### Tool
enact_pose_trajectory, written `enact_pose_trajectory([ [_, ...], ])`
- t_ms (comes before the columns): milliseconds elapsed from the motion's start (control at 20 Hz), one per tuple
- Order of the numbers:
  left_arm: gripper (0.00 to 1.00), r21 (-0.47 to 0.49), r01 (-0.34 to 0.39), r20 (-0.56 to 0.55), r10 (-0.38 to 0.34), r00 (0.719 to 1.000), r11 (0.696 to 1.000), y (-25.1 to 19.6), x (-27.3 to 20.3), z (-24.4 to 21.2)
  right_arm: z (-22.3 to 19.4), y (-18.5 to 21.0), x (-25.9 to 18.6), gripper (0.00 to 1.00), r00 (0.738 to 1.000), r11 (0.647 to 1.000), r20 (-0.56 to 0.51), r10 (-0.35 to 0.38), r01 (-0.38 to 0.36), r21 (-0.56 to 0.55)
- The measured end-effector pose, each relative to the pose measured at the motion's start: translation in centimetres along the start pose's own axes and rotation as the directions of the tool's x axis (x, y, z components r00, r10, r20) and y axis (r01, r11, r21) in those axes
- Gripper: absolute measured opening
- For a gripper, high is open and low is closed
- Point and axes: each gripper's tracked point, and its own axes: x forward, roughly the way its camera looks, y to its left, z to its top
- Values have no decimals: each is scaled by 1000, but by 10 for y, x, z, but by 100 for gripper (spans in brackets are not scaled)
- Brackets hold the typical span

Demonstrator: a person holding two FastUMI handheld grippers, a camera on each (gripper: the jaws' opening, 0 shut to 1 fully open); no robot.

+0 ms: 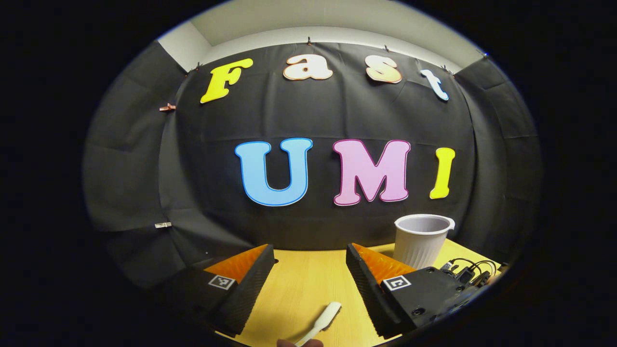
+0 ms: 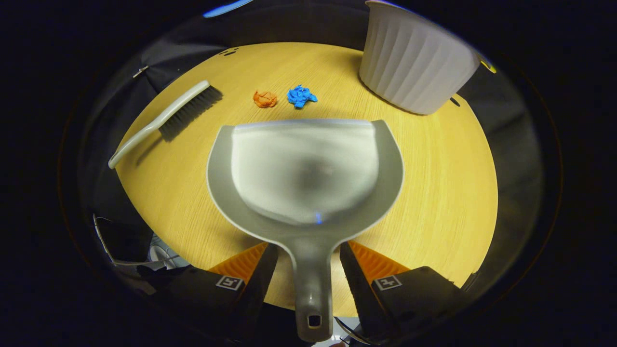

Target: Pick up the small broom and dustpan from the desktop, sweep the trash into the dustpan with the broom, and then empty the trash into the garbage bin.

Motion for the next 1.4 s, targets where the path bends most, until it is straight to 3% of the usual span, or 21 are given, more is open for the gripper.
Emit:
enact_pose_trajectory([
  [250,96,-4,-23,-30,22,999,1000,-1,2,-12,7,-3,6,73,999,1000,-36,12,-11,25],
  [300,95,-4,-29,-40,29,999,1000,-2,3,-16,5,-5,7,55,999,999,-50,9,-8,33],
  [400,95,-8,-43,-54,42,998,999,-2,3,-21,7,-6,4,42,998,999,-56,10,-7,44],
  [700,95,26,-90,-128,92,987,996,4,2,-51,11,-5,6,37,999,998,22,47,-46,-41],
  [750,95,42,-87,-146,92,985,995,4,3,-56,9,-7,3,36,998,996,33,52,-49,-78],
  [800,96,70,-39,-206,53,977,997,-3,6,-76,10,-9,-5,36,996,992,56,70,-63,-111],
  [900,95,66,78,-334,-51,941,995,-18,11,-117,9,-13,-16,36,994,987,61,93,-84,-137],
  [1050,97,33,177,-476,-140,868,984,-29,12,-167,6,-22,-26,39,993,979,59,102,-90,-183],
  [1300,96,2,283,-693,-203,692,959,-33,14,-246,0,-34,-37,36,993,972,63,97,-81,-220],
  [1350,96,-6,297,-732,-207,649,955,-33,13,-264,-1,-35,-38,39,993,973,65,100,-83,-216],
  [1400,96,-10,313,-773,-206,600,950,-32,10,-281,-2,-36,-39,36,993,973,65,103,-87,-213],
])
